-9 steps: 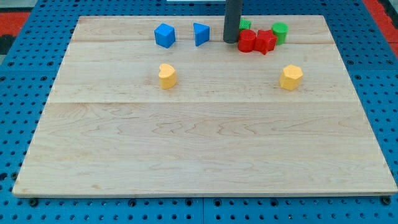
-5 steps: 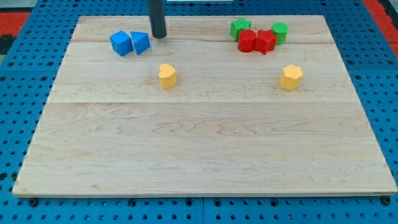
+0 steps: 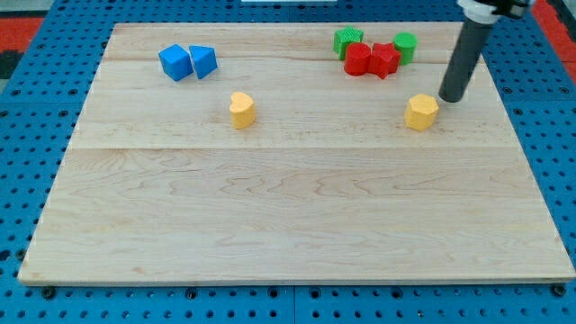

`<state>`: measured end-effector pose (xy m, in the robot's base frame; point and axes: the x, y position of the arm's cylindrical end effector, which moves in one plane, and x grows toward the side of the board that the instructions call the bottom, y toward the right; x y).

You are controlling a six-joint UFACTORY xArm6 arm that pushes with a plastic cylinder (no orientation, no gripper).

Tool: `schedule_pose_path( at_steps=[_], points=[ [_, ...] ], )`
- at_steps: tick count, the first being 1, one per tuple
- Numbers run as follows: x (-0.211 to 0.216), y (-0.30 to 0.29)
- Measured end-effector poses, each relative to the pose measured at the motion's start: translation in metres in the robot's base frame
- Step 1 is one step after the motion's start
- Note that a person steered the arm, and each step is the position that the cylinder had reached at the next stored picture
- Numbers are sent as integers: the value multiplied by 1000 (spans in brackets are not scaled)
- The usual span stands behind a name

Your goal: Push the yellow blocks towards the blue blocks

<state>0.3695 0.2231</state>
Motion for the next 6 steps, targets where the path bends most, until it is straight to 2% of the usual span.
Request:
schedule_pose_path(
  at_steps=[1, 2, 3, 4, 5, 6],
  points=[
    [18, -70],
    [18, -168],
    [24, -162],
    [55, -151],
    [60, -244],
    [45, -308]
  ],
)
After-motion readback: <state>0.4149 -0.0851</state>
